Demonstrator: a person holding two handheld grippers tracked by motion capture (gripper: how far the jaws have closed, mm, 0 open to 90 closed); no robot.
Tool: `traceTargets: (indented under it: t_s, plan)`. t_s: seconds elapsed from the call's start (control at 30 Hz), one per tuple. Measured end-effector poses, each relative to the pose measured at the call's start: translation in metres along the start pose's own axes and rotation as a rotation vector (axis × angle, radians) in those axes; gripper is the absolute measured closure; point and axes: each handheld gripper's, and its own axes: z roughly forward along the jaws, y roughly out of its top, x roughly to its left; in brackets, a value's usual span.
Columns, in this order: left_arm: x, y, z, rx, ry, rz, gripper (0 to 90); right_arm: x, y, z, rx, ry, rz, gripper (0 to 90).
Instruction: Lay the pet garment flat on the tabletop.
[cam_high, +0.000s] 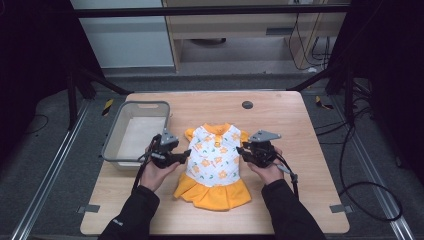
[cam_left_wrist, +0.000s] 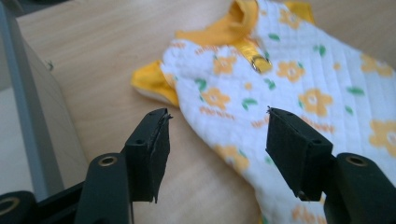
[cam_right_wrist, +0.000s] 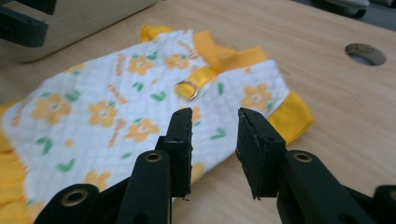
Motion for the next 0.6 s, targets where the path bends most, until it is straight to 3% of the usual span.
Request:
traceTargets:
  t_s: [0.27, 0.47, 0.53, 0.6]
  plan:
    - [-0.023, -0.050, -0.018, 0.083, -0.038, 0.019, 42.6, 0.027, -0.037, -0.019, 0.077, 0.085, -0.022, 63.9]
    - [-0.026, -0.071, -0.028, 0.127, -0.037, 0.010, 52.7, 0.040, -0.062, -0.029, 0.125, 0.116, -0.029, 65.5]
    - [-0.024, -0.076, -0.027, 0.154, -0.052, -0.018, 56.8, 0.043, -0.070, -0.030, 0.149, 0.125, -0.024, 66.6]
    - [-0.025, -0.077, -0.026, 0.161, -0.067, -0.020, 61.4, 0.046, -0.077, -0.030, 0.185, 0.135, -0.021, 68.3]
